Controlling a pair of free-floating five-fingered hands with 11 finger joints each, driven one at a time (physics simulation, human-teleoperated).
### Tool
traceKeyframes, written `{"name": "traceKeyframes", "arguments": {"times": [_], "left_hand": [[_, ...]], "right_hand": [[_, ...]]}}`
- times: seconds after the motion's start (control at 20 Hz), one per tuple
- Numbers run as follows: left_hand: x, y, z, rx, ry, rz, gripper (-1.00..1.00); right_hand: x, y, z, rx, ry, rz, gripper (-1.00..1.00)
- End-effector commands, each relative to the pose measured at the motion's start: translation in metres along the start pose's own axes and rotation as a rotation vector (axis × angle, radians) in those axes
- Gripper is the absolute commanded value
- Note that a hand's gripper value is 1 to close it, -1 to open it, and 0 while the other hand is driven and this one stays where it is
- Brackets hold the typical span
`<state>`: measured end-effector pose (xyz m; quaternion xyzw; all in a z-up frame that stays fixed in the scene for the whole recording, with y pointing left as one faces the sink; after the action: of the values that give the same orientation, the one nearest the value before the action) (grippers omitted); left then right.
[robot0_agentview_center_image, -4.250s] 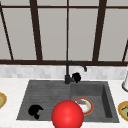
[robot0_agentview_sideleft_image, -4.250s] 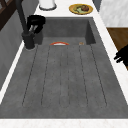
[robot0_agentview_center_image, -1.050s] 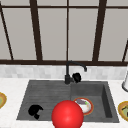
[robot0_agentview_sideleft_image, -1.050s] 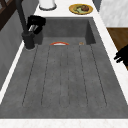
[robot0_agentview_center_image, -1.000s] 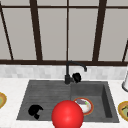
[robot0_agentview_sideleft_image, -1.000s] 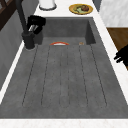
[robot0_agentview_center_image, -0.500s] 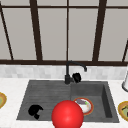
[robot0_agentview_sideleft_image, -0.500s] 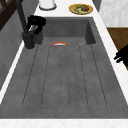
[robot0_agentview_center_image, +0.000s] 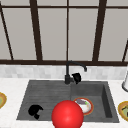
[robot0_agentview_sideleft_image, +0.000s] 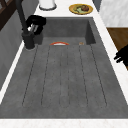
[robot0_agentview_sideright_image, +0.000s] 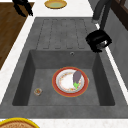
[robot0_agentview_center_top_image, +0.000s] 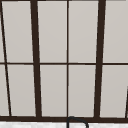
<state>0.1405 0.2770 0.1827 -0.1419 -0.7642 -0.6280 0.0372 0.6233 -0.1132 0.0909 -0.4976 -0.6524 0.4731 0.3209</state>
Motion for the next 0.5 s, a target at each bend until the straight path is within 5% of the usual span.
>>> {"name": "traceKeyframes", "arguments": {"times": [0.0,0.45], "left_hand": [[0.000,0.000,0.000,0.000,0.000,0.000,0.00],[0.000,0.000,0.000,0.000,0.000,0.000,0.00]], "right_hand": [[-0.009,-0.012,0.007,-0.022,-0.001,0.007,-1.00],[-0.029,-0.047,0.029,0.032,0.002,-0.003,-1.00]]}}
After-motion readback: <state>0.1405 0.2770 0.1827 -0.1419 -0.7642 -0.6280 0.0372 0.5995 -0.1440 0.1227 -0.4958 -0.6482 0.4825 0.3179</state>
